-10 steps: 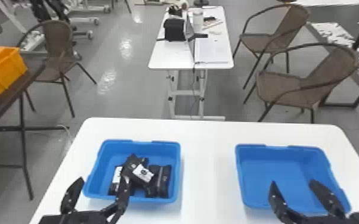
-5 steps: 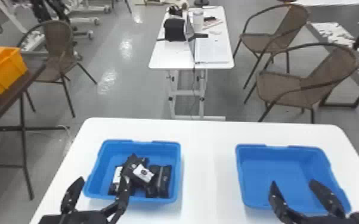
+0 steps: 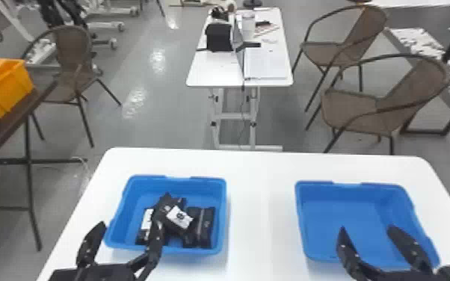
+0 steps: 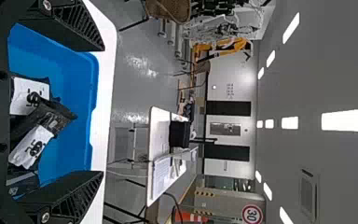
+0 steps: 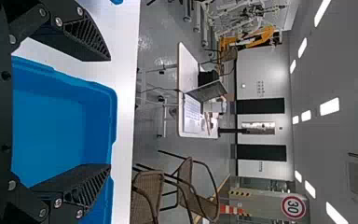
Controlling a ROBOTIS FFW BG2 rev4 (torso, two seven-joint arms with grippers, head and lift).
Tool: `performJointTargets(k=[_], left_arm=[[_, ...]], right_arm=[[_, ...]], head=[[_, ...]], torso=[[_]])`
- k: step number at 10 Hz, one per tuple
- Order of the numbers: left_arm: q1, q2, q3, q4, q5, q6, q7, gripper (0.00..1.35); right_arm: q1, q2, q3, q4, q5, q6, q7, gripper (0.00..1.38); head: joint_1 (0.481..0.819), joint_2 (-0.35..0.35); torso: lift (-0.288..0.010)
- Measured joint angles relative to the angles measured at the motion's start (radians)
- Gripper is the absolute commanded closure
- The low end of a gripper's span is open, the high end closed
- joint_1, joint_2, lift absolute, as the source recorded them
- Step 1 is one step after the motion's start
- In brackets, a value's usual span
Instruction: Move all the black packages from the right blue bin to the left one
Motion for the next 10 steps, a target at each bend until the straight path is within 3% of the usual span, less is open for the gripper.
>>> performJointTargets(k=[10], left_arm=[[-0.003, 0.000, -0.006, 0.000, 0.006, -0.001, -0.001, 0.09]], right_arm=[[-0.002, 0.003, 0.000, 0.002, 0.000, 0.000, 0.000, 0.23]], head=[[0.695, 0.065]], torso=[[0.000]])
